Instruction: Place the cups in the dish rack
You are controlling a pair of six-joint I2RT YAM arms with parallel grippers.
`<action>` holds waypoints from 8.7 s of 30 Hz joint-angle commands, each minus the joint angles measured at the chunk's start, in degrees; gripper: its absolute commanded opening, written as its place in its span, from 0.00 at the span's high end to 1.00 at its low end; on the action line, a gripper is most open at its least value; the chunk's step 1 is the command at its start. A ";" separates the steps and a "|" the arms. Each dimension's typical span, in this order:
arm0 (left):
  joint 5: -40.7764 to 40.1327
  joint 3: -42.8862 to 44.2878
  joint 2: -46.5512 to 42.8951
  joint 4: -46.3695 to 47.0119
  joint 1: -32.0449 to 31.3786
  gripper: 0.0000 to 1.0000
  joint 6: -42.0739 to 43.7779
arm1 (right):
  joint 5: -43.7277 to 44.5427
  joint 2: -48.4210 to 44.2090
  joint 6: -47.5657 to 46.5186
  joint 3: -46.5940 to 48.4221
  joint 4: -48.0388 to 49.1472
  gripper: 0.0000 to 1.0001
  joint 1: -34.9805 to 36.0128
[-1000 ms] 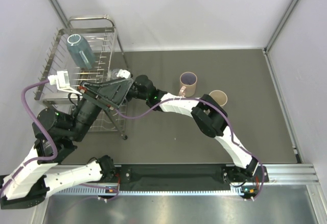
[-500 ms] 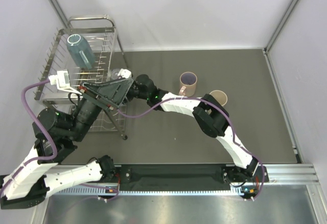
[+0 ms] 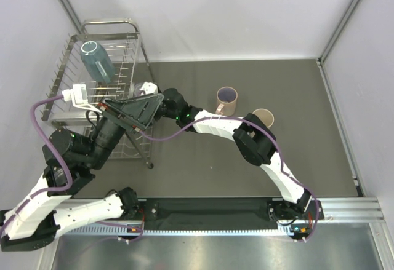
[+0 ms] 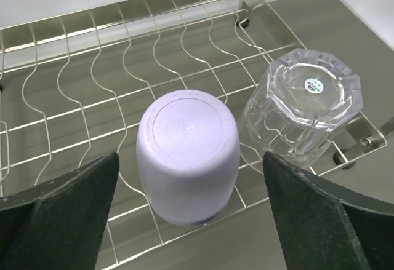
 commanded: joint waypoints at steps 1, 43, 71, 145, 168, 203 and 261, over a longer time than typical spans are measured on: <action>0.46 -0.26 -0.12 1.18 -0.11 0.18 -0.12 | 0.63 -3.32 -1.14 2.20 1.16 0.00 0.59; -4.64 28.48 50.32 -17.88 -0.20 0.21 11.13 | 46.76 -109.22 69.33 -52.03 -70.90 0.00 -0.47; 1.69 46.50 84.69 -22.99 -0.29 0.31 5.24 | 47.39 -119.51 82.80 -42.10 -98.86 0.02 -1.61; 3.00 -7.99 16.94 36.17 1.30 1.00 27.48 | 28.14 -83.75 124.55 -56.25 9.13 0.06 -3.19; 3.27 -9.92 12.28 29.14 1.30 1.00 26.87 | 18.82 -73.02 116.90 -48.87 11.53 0.28 -5.47; -2.44 -5.44 3.42 8.40 1.30 0.06 19.48 | 8.54 -71.00 61.70 -36.57 -12.63 1.00 -19.19; 0.63 10.03 -4.69 -8.04 1.30 0.01 10.69 | -1.66 -9.13 9.49 -11.52 22.25 1.00 7.89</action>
